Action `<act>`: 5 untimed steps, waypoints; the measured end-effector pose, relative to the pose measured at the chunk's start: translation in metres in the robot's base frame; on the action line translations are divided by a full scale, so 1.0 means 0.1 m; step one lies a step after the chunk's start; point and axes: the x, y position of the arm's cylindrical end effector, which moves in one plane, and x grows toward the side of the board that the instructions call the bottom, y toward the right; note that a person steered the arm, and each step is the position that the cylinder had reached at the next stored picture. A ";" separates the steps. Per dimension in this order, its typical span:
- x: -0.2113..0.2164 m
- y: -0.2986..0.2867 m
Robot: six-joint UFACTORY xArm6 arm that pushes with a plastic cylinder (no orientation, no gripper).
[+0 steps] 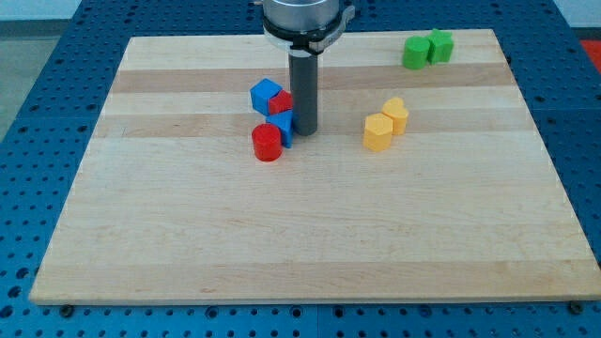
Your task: Push the green star along with the green circle towards the yellow heart
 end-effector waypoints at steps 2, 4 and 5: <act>-0.34 0.49; -0.67 1.92; -0.89 2.38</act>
